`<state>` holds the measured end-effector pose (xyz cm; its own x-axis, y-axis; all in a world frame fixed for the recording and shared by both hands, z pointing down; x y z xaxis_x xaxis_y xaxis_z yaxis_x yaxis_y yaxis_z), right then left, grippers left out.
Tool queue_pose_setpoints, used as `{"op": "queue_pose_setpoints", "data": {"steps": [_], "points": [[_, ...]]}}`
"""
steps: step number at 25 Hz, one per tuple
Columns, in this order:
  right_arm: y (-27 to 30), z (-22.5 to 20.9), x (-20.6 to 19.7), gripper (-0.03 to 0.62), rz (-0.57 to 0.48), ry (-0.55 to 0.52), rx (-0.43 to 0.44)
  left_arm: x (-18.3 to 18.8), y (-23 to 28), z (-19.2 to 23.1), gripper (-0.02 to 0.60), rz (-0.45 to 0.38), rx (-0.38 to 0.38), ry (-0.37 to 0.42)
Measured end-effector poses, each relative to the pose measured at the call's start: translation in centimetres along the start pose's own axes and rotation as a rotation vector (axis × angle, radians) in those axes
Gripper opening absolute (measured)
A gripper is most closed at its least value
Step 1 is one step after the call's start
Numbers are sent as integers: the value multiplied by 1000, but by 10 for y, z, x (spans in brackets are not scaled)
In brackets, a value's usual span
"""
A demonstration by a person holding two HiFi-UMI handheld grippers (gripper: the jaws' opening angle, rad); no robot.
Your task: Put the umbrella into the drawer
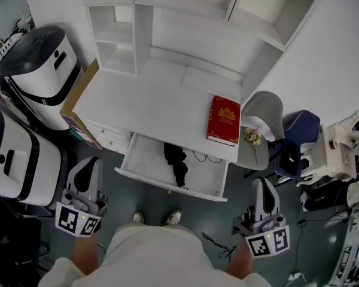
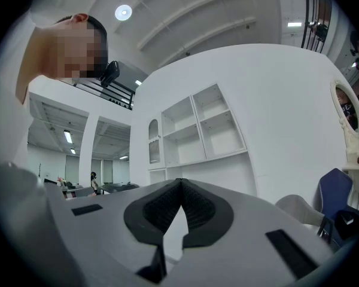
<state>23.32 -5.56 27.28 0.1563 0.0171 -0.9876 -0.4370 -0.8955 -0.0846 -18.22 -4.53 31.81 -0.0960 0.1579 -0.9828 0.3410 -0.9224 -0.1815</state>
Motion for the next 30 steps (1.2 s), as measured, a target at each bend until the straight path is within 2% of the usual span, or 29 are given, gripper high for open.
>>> {"op": "queue_pose_setpoints", "data": {"steps": [12,30], "points": [[8,-3,-6,-2,14,-1,38,-1,-8,-6,14,5,29,9],[1,-30,-21,-2,51,-12,28,-26,5,-33,14,22,20,-20]]}}
Point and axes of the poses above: the fingertips, and each gripper's own axes: y forward along the fingers, z to its left, x out of its top, the point moved 4 cm from there along -y, backward along the fingers, and after that the axes turned 2 degrees about z, right-handed, at the moved point
